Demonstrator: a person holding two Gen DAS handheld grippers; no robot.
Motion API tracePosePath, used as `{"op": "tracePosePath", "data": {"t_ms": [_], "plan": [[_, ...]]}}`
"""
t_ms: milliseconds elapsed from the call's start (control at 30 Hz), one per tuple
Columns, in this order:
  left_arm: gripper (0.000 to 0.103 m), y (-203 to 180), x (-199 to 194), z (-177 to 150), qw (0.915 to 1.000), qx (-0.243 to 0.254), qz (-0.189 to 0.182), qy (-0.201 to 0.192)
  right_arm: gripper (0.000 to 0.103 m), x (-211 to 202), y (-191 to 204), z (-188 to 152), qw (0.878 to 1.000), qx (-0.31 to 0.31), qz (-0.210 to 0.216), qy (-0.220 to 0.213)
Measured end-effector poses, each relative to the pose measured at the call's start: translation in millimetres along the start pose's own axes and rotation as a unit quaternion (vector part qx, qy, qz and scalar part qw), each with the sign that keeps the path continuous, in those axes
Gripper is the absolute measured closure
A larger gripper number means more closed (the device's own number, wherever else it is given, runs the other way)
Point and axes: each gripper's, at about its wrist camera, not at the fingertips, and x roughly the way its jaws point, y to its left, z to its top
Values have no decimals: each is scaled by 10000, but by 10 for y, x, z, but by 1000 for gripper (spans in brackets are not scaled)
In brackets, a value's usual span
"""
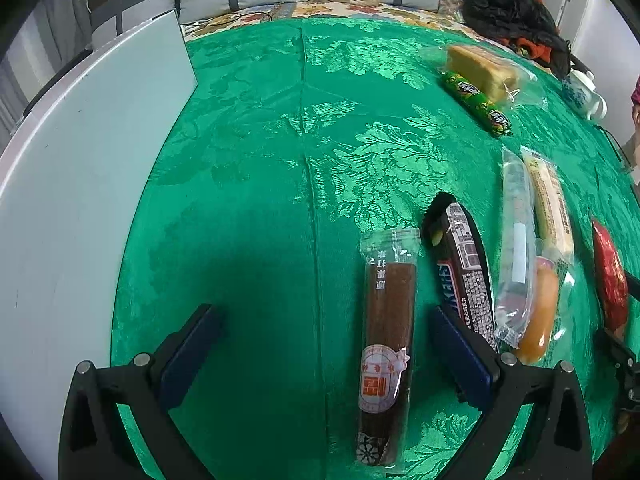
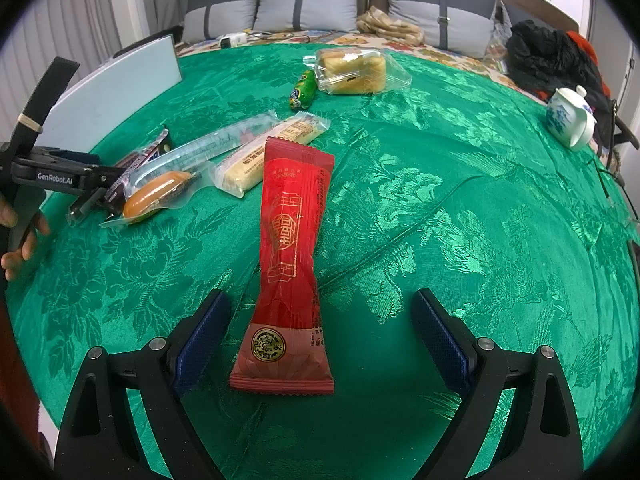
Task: Organize snacks
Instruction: 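Close the left tool on the brown sausage stick and lift it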
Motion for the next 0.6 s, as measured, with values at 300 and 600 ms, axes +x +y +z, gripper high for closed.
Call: {"op": "tracePosePath", "data": {"t_ms": [300, 600], "plan": [[0, 5, 37, 78, 9998, -45, 14, 182, 8, 0, 7, 1, 10000, 3, 4, 6], [84, -175, -167, -37, 9980, 589, -211, 24, 12, -212, -686, 366, 9781, 1198, 1160, 1243]]}}
